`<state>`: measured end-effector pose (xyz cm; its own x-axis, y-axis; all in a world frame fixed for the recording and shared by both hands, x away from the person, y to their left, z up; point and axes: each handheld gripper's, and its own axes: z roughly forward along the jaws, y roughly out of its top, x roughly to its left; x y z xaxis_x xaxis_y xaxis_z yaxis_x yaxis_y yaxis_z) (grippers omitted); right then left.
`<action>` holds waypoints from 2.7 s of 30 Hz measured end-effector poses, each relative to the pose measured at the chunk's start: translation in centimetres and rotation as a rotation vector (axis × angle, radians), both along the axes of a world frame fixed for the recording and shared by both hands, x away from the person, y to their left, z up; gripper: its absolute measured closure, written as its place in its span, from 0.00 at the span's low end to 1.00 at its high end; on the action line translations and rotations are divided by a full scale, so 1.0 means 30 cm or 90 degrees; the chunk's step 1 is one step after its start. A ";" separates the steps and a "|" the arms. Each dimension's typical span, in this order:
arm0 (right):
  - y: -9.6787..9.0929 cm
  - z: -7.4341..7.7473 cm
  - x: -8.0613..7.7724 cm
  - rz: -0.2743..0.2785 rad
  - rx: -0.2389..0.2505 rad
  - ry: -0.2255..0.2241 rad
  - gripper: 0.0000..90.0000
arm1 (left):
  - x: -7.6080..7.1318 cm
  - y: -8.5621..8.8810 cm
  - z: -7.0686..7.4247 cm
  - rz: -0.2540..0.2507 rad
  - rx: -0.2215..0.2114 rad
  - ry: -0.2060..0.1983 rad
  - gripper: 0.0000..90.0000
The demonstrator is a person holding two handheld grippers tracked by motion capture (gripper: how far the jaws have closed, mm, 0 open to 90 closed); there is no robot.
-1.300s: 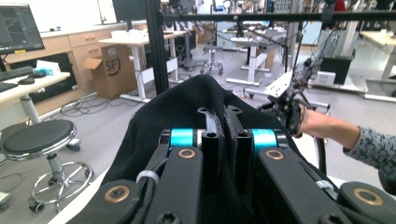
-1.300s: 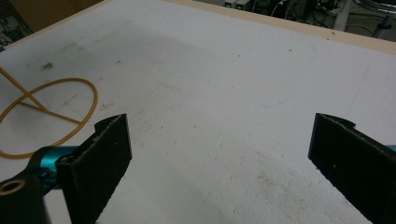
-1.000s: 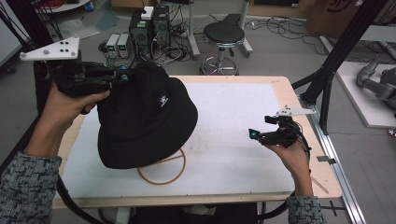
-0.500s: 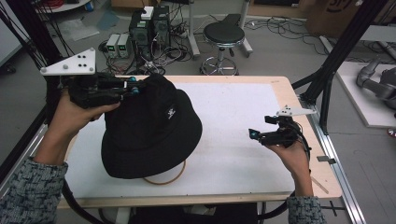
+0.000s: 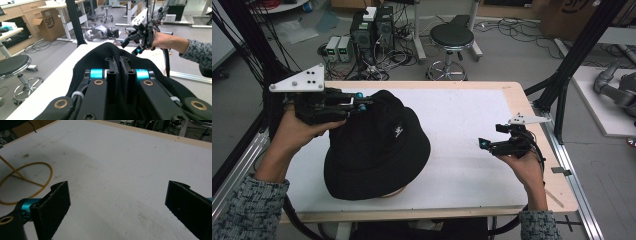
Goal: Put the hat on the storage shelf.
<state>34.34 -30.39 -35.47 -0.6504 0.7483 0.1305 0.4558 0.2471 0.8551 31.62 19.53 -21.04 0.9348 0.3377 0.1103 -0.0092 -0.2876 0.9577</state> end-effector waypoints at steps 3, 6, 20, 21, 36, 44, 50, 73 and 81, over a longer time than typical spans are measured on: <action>0.000 -0.001 0.002 0.000 -0.002 0.000 0.07 | -0.001 0.002 -0.006 0.006 0.007 0.001 0.94; -0.001 -0.001 0.002 0.000 0.000 0.000 0.07 | 0.000 0.002 -0.011 0.004 0.012 0.000 0.93; -0.007 0.002 -0.001 -0.001 0.004 -0.001 0.06 | 0.000 0.004 -0.017 0.002 0.013 -0.006 0.89; -0.007 0.002 -0.001 -0.001 0.004 -0.001 0.06 | 0.000 0.004 -0.017 0.002 0.013 -0.006 0.87; -0.007 0.004 -0.001 -0.002 0.006 -0.001 0.06 | 0.018 0.075 -0.025 0.062 -0.011 -0.004 0.77; -0.007 0.004 0.002 0.000 0.008 -0.005 0.06 | 0.028 0.132 -0.033 0.112 -0.018 -0.013 0.71; -0.010 0.003 0.007 -0.001 0.011 -0.004 0.06 | 0.044 0.170 -0.046 0.156 -0.030 -0.008 0.60; 0.008 0.028 0.028 -0.003 0.021 -0.029 0.06 | 0.059 0.320 -0.201 0.372 -0.096 0.011 0.24; 0.013 0.028 0.033 -0.002 0.019 -0.029 0.06 | 0.068 0.341 -0.268 0.380 -0.102 0.018 0.24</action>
